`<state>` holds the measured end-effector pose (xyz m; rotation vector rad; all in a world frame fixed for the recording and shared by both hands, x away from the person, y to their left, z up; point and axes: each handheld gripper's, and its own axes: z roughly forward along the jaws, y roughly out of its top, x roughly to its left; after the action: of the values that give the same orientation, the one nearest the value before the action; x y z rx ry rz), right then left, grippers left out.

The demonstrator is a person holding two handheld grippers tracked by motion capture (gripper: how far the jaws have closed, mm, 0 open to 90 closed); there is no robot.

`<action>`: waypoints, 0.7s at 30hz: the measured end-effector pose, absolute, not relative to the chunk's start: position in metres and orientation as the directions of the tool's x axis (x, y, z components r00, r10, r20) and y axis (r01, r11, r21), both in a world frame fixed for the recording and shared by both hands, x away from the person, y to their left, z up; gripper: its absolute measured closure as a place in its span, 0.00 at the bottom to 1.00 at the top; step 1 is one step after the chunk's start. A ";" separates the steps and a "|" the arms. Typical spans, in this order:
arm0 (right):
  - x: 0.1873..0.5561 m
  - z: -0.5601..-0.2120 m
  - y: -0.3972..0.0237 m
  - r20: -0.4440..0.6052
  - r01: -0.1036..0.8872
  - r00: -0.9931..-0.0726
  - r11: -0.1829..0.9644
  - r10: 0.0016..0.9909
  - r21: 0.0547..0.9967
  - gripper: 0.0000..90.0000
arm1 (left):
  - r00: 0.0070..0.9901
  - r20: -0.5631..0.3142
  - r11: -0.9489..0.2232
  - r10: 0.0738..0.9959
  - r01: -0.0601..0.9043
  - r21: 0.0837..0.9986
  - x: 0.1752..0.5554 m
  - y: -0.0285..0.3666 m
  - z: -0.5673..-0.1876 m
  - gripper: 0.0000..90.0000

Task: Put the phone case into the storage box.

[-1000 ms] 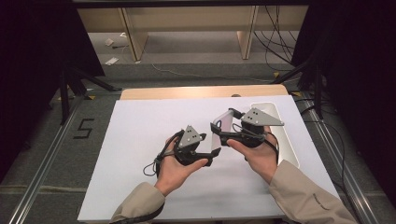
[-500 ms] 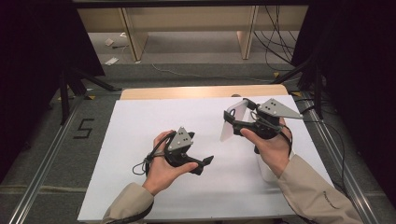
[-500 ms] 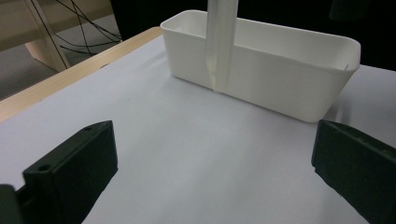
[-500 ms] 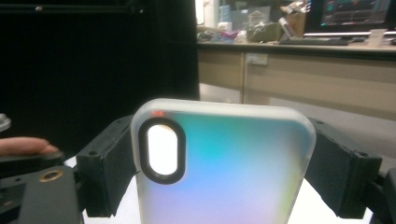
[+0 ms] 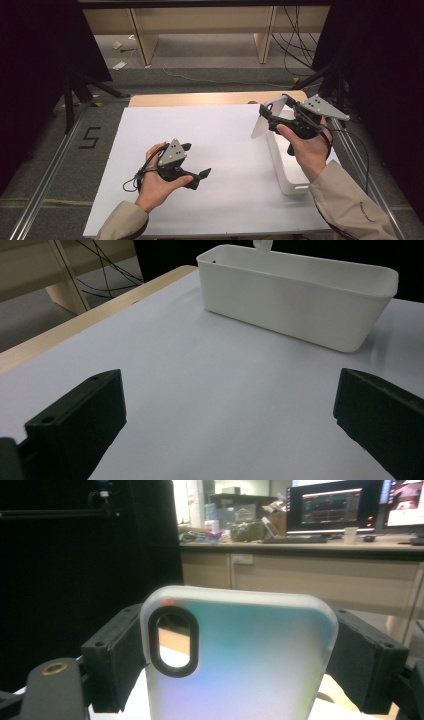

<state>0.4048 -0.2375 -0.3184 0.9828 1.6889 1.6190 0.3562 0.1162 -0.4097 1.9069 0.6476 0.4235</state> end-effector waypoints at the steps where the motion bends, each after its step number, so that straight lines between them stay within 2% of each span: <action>1: 0.405 -0.318 -0.240 0.074 0.105 -0.545 -0.020 0.835 0.994 0.20 | 0.789 0.005 -0.325 0.614 0.246 0.913 0.356 0.118 -0.410 0.00; 21: 0.412 -0.313 -0.264 0.068 0.107 -0.465 -0.020 0.882 0.994 0.20 | 0.745 0.034 -0.335 0.666 0.259 0.906 0.355 0.153 -0.419 0.00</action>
<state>0.4120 -0.2645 -0.3127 1.0472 1.6196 1.5495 0.3547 0.1529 -0.4191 1.9153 0.7074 0.4959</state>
